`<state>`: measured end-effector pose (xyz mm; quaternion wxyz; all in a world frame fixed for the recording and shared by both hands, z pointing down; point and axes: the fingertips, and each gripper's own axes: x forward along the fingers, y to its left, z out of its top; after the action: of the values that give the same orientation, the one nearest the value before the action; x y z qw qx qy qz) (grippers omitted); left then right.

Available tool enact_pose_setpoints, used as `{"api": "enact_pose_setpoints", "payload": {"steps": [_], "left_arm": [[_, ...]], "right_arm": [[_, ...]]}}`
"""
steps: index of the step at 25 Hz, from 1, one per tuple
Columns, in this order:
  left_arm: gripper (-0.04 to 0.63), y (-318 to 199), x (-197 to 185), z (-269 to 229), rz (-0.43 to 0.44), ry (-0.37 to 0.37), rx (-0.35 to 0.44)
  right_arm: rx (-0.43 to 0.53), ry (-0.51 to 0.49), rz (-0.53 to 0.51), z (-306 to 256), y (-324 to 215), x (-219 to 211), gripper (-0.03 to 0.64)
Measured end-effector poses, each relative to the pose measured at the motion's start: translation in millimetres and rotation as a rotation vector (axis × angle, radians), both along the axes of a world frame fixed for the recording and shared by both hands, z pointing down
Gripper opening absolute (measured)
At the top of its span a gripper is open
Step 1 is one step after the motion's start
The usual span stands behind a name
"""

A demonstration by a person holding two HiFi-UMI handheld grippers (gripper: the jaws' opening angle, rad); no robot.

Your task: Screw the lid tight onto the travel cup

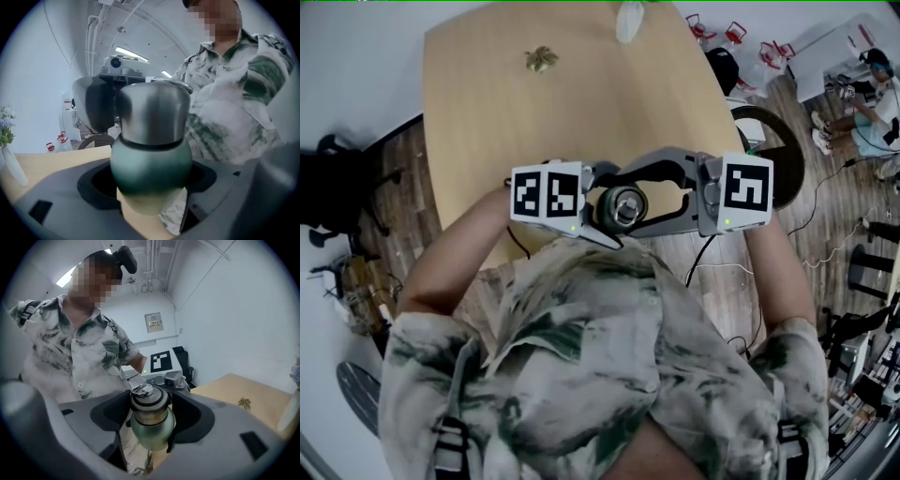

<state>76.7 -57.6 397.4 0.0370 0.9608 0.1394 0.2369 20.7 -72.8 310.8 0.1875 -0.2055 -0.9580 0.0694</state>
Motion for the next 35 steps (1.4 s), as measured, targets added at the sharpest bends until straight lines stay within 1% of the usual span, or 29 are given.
{"api": "enact_pose_setpoints", "payload": {"steps": [2, 3, 6, 11, 16, 19, 24, 27, 31, 35], "left_arm": [[0.383, 4, 1, -4, 0.037, 0.003, -0.014], [0.383, 6, 1, -5, 0.052, 0.003, -0.021], [0.383, 7, -1, -5, 0.059, -0.005, -0.026], [0.383, -4, -3, 1, 0.012, -0.022, 0.002], [0.383, -14, -2, 14, -0.065, -0.046, 0.01], [0.383, -18, -6, 26, -0.104, -0.062, 0.013], [0.383, -20, -11, 37, -0.15, -0.068, -0.001], [0.383, -22, -10, 45, -0.162, -0.078, -0.005], [0.383, -18, -18, 51, -0.16, -0.085, -0.013], [0.383, -29, -22, 58, -0.196, -0.081, -0.013]], "right_arm": [[-0.006, 0.005, -0.055, -2, 7, -3, 0.281], [-0.005, 0.004, -0.077, -3, 9, -5, 0.281], [0.02, 0.006, -0.09, -2, 10, -5, 0.279], [0.063, 0.006, -0.01, 3, 2, -9, 0.278], [0.086, 0.017, 0.097, 16, -7, -8, 0.276], [0.089, 0.02, 0.163, 27, -11, -13, 0.276], [0.087, 0.034, 0.256, 39, -16, -21, 0.276], [0.092, 0.042, 0.296, 47, -18, -20, 0.276], [0.093, 0.057, 0.326, 53, -16, -28, 0.279], [0.095, 0.062, 0.396, 60, -28, -27, 0.282]]}}
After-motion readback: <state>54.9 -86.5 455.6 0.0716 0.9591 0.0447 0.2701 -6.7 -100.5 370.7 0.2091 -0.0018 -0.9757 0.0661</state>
